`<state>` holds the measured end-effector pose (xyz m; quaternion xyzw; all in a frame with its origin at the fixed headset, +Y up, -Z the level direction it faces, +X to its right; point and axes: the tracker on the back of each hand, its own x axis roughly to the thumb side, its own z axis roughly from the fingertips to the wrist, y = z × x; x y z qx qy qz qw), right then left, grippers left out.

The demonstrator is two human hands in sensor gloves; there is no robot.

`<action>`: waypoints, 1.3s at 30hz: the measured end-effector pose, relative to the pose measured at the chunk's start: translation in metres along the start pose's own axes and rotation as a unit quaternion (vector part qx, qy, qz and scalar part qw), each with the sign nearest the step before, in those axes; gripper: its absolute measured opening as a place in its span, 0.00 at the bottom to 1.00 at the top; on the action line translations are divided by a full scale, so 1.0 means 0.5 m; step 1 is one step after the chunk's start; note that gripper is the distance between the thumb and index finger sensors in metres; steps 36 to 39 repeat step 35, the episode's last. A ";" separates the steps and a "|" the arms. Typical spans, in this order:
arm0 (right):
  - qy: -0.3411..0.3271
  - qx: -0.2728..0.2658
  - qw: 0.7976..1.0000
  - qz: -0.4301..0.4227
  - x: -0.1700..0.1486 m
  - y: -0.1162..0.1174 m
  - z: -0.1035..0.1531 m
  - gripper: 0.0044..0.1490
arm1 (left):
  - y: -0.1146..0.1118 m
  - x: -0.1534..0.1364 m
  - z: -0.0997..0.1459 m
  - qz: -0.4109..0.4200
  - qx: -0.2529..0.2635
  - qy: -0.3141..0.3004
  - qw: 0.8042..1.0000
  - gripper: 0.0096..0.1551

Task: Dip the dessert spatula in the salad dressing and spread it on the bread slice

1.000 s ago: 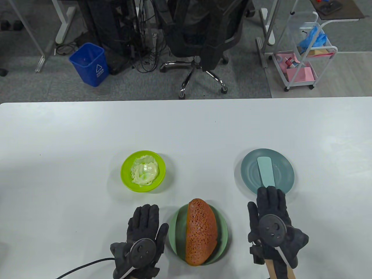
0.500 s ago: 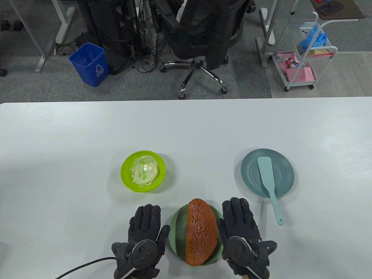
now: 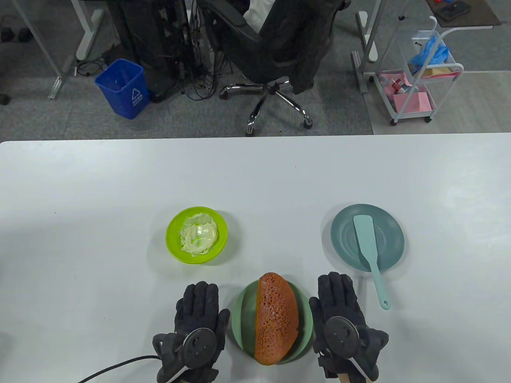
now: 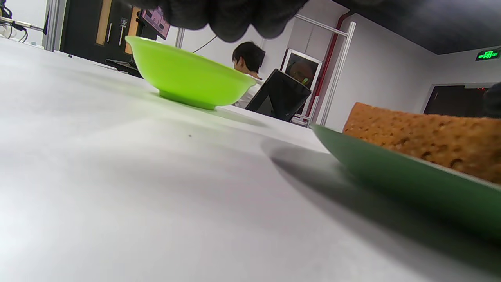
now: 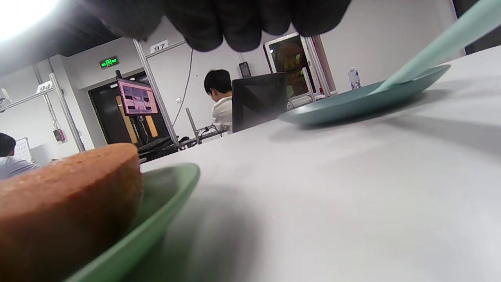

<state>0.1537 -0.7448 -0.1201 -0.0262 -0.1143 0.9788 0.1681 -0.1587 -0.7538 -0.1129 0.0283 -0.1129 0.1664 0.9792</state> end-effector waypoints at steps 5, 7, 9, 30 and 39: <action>-0.002 -0.002 1.000 -0.009 -0.002 0.001 0.002 0.36 | -0.001 -0.001 0.000 0.001 0.002 0.002 1.000 0.42; -0.002 -0.003 1.000 -0.012 -0.003 0.000 0.002 0.36 | 0.000 -0.002 0.000 0.002 0.003 0.002 1.000 0.42; 0.000 -0.003 1.000 -0.016 -0.004 0.000 0.001 0.36 | 0.001 -0.002 0.000 0.001 0.009 0.000 1.000 0.42; 0.006 0.000 0.999 -0.038 -0.017 -0.006 0.004 0.36 | -0.003 -0.005 -0.003 0.009 -0.002 0.004 1.000 0.42; 0.007 -0.007 0.999 -0.043 -0.020 -0.010 0.007 0.36 | -0.003 -0.003 -0.003 0.002 -0.005 0.001 1.000 0.42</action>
